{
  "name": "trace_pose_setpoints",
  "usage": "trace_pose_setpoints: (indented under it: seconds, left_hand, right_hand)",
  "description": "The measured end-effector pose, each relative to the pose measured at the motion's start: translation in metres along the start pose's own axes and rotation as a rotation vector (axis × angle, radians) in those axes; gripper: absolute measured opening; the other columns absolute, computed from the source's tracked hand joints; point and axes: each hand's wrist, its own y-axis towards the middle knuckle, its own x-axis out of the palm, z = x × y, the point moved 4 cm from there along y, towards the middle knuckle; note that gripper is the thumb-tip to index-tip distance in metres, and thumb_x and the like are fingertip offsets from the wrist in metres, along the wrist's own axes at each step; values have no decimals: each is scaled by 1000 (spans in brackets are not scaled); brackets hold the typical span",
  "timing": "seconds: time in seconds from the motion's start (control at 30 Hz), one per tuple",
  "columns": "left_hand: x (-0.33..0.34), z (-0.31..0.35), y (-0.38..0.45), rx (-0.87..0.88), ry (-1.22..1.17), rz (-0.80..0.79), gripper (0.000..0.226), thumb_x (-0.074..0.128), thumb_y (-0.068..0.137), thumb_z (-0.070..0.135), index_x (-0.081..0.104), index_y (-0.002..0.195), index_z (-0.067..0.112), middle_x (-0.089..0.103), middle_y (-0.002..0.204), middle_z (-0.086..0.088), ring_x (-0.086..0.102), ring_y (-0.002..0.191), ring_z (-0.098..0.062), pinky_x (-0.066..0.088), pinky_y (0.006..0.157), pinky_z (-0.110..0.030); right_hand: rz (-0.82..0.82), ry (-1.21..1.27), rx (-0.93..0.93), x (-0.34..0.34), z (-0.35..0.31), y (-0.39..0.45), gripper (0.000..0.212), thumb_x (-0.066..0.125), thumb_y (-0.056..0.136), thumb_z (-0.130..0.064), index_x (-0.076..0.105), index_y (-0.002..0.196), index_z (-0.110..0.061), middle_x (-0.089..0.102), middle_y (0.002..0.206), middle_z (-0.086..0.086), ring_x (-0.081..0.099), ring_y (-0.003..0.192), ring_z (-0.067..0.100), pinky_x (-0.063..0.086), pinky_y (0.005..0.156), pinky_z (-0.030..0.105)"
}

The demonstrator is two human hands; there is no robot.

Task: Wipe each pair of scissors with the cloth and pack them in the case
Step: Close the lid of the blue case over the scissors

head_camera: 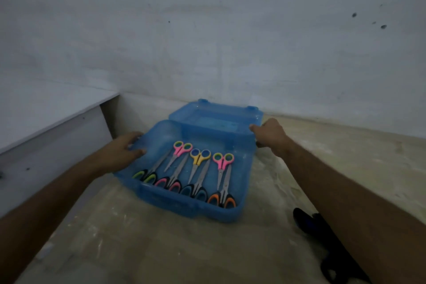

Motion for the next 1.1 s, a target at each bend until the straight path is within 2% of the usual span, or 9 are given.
trace_pose_setpoints:
  seconds: [0.13,0.23,0.37,0.5,0.63,0.77,0.87,0.97,1.1]
  left_hand:
    - [6,-8,3,-40,-300,-24,49,45,96,-12,61,119,28,68,113,7,71,100,-25,62,84,-37]
    - [10,-11,6,-48,-366,-15,49,43,97,-14,63,118,25,72,101,11,74,87,-20,63,68,-25]
    - [15,-10,14,-45,-400,-21,50,47,97,-13,68,101,33,79,86,8,75,81,-18,62,65,-23]
    - [20,-2,20,-44,-444,-28,41,50,98,-11,66,122,17,76,101,-6,72,85,-23,62,63,-22]
    - [21,-3,24,-70,-470,-32,42,50,98,-11,65,126,17,77,98,2,72,89,-23,62,65,-22]
    - [22,-2,23,-76,-520,-28,37,54,97,-9,64,128,10,74,102,1,70,89,-19,61,66,-20]
    - [22,0,18,-88,-581,46,38,55,99,-5,60,133,10,74,103,-2,70,89,-19,61,65,-22]
    - [11,-1,7,-70,-777,201,39,52,104,20,53,143,19,69,124,-5,64,113,-25,55,92,-38]
    - [-8,2,-27,85,-1020,330,39,34,108,23,53,140,10,66,121,-2,57,120,-26,45,95,-39]
  right_hand:
    - [-17,146,95,10,4,10,23,62,85,9,54,68,-4,60,74,9,59,60,17,50,39,19]
    - [-12,228,82,10,4,14,12,57,83,16,60,78,5,62,78,13,59,59,18,49,36,18]
    - [1,368,-30,-2,-1,15,55,53,83,20,54,129,-9,62,98,16,64,73,22,60,50,32]
    - [55,370,-127,-27,-16,18,55,59,80,17,50,126,-11,63,105,22,65,81,27,59,77,51]
    - [-15,406,-244,-50,-51,13,54,74,87,-8,43,127,-24,64,109,19,68,83,27,60,75,47]
    - [-17,265,-463,-65,-90,-13,41,73,91,-40,54,124,-27,67,107,10,71,100,29,62,82,50]
    - [44,187,-695,-71,-114,-59,40,67,92,-47,59,122,-22,70,106,-1,69,87,14,60,77,36]
    - [11,-99,-990,-59,-106,-126,39,59,98,-45,60,129,-22,65,115,-8,63,101,5,53,90,26]
    - [-69,-561,-1126,-29,-47,-178,52,43,102,-58,48,143,-27,49,146,7,52,131,25,48,104,40]
